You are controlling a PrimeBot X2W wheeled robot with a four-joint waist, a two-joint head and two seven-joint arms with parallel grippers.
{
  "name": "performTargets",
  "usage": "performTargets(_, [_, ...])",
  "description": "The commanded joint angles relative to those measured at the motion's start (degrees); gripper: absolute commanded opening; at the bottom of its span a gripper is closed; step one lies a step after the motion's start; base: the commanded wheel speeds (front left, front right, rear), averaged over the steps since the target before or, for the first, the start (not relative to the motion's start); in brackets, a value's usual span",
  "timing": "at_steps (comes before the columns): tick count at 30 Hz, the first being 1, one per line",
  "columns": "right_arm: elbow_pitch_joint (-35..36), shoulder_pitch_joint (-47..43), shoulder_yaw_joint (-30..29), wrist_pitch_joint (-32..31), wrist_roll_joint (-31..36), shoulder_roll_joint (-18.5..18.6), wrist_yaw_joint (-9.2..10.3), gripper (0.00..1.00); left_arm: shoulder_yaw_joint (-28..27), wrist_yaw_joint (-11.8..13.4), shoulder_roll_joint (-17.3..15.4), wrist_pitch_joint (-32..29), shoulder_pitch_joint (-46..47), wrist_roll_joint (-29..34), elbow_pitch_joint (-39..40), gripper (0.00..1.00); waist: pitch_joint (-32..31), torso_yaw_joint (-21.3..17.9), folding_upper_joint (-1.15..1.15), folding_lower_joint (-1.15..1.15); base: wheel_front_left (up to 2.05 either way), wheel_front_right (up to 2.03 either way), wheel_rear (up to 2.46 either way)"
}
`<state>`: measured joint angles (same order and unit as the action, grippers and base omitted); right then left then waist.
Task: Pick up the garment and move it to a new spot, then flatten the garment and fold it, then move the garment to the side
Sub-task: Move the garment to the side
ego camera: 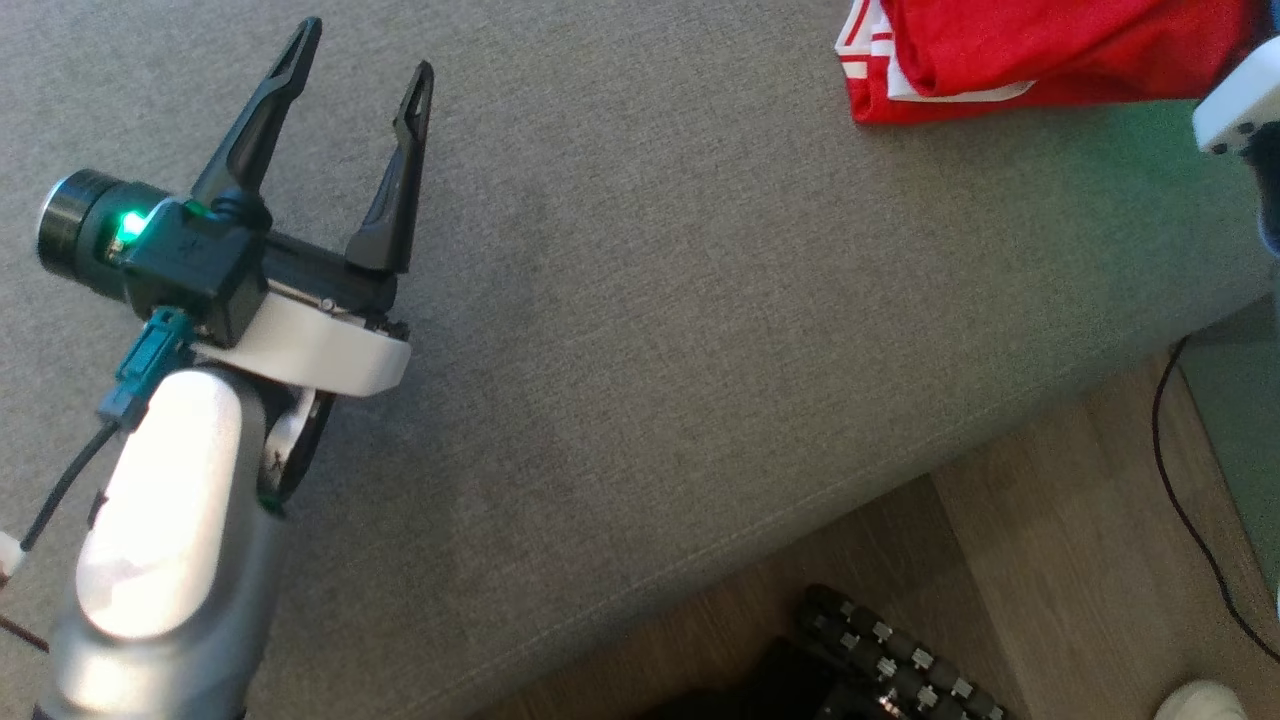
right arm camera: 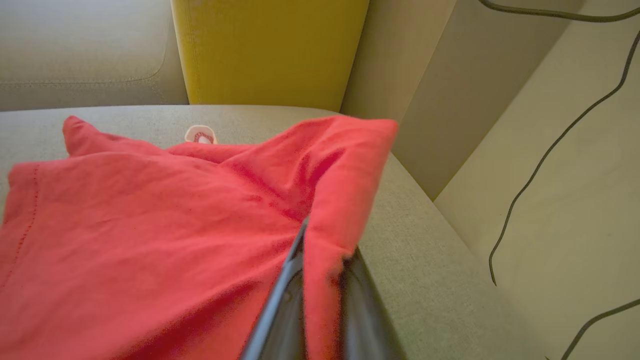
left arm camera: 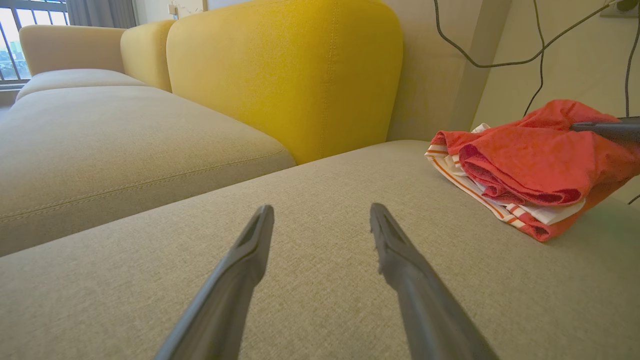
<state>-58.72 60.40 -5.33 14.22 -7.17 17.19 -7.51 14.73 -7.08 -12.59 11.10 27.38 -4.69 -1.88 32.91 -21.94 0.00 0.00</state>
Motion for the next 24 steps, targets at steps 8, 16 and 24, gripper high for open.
performTargets(8, [4.89, -0.41, -4.52, 0.76, 6.01, -2.06, 0.02, 1.00, -0.98, 0.21, -1.19, -0.05, 0.47, -0.84, 2.05, 1.00, -0.66, 0.43, 0.00, 0.00, 0.00, 0.00, 0.00])
performTargets(16, [10.95, -2.99, -8.91, 0.77, 12.27, -1.92, 0.02, 1.00, -0.57, 0.96, 0.86, 2.22, -0.71, -2.40, -0.55, 1.00, -4.65, 2.67, 0.00, 0.00, 0.00, 0.00, 0.00])
performTargets(24, [17.53, -6.32, -5.65, 0.77, 11.89, -4.55, 0.02, 1.00, -1.61, 2.22, 3.60, 3.79, -3.90, -4.53, -3.51, 1.00, -11.74, 6.83, 0.00, 0.00, 0.00, 0.00, 0.00])
